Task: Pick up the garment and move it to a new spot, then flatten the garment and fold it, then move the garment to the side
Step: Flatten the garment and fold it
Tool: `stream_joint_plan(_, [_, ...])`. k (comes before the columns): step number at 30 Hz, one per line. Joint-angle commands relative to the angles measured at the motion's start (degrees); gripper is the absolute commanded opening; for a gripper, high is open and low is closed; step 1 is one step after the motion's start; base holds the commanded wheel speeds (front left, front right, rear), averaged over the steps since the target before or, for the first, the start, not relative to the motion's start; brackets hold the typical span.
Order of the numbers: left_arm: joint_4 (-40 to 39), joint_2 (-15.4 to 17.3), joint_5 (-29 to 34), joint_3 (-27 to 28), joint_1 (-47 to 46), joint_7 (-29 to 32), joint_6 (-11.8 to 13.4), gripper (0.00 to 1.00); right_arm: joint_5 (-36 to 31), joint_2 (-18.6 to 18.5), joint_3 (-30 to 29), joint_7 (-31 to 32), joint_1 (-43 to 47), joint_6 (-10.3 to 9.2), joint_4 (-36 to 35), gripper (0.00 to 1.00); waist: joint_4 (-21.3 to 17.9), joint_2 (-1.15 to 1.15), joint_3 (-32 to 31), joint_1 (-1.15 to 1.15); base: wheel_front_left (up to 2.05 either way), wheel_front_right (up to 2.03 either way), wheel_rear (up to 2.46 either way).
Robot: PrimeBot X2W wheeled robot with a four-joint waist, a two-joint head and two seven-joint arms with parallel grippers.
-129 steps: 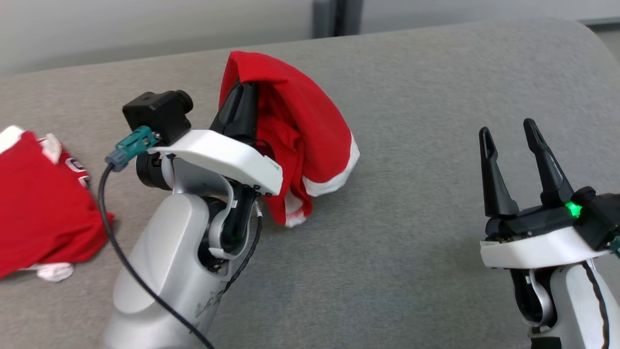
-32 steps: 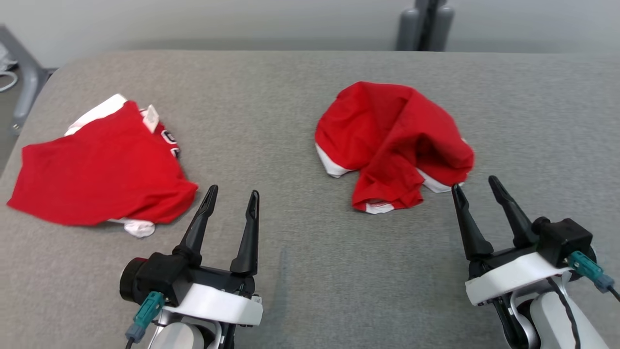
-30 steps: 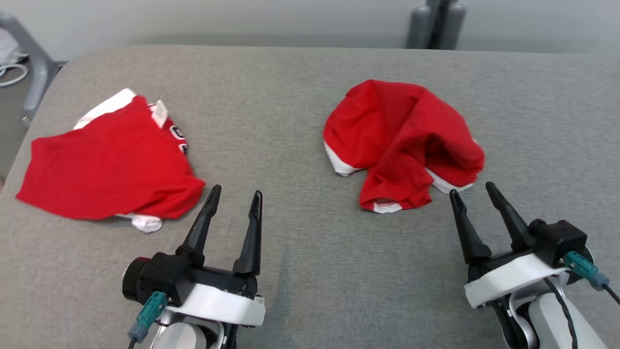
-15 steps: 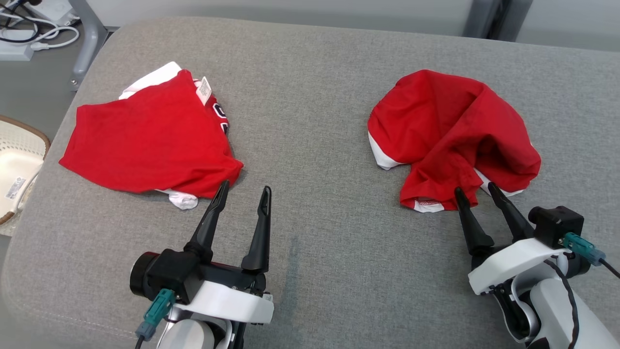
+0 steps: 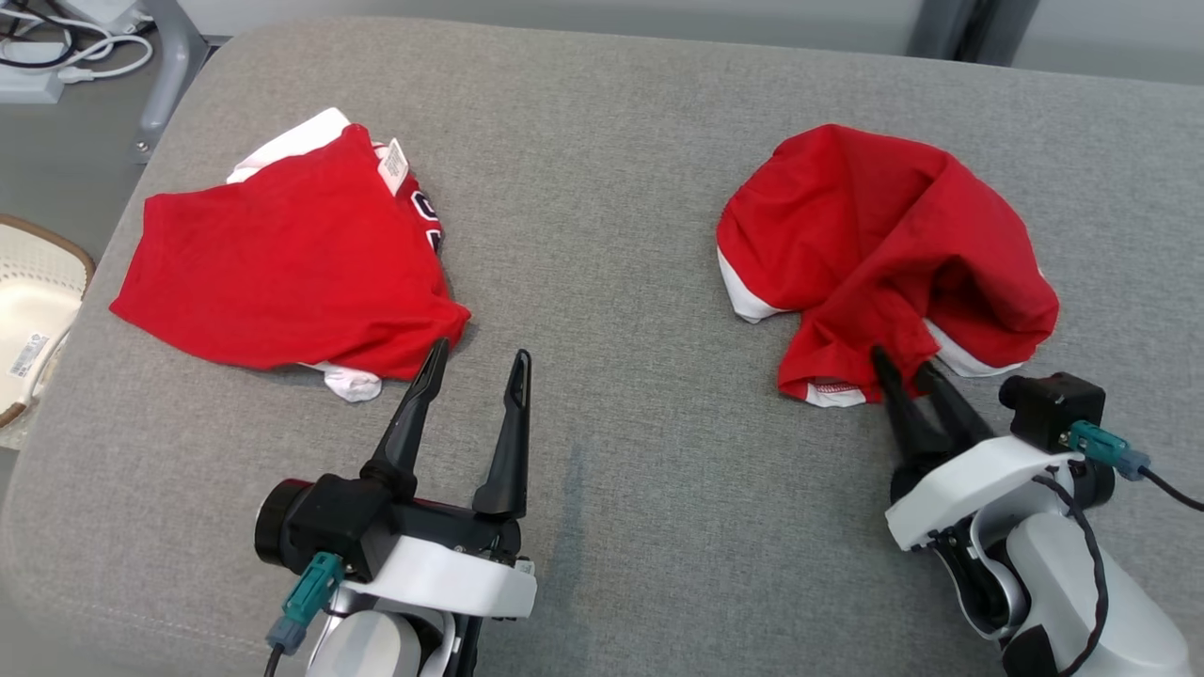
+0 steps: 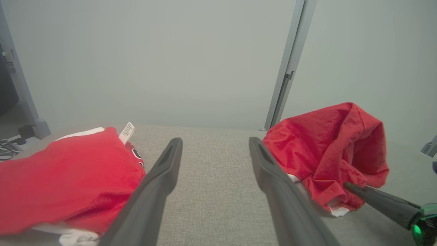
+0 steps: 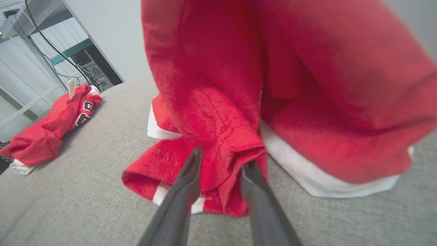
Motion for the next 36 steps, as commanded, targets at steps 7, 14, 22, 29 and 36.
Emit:
stream_joint_plan(7, [0.79,0.17,-0.21,1.11,-0.42,-0.25,-0.12,1.0,3.04,-1.85,2.24,-0.03,1.75,0.0,-5.01,0.0,-3.94,0.0,-1.86,0.0,0.0,0.0,0.0])
stream_joint_plan(14, [1.36,0.18,-0.77,2.22,0.07,-0.25,-0.78,1.0,10.14,-7.52,6.33,-0.03,5.29,0.0,-10.34,0.0,-9.95,0.0,-4.83,0.0,0.0,0.0,0.0])
stream_joint_plan(22, [1.81,0.19,-1.34,2.72,0.79,-0.25,-1.1,1.0,16.49,-18.13,7.41,3.19,7.01,0.0,-16.1,0.0,-15.68,0.0,-6.51,0.0,0.0,0.0,0.0])
stream_joint_plan(29, [2.23,0.21,-1.5,2.3,0.09,-0.25,-1.19,1.0,17.68,-20.85,3.66,4.48,8.15,0.0,-14.09,0.47,-17.52,0.0,-6.4,0.0,0.0,0.0,0.0])
stream_joint_plan(36, [3.37,0.2,-1.09,2.62,-0.19,-0.26,-1.3,1.0,12.28,-16.98,2.6,1.66,6.26,0.0,-13.19,1.0,-19.71,0.0,-5.71,0.0,0.0,0.0,0.0])
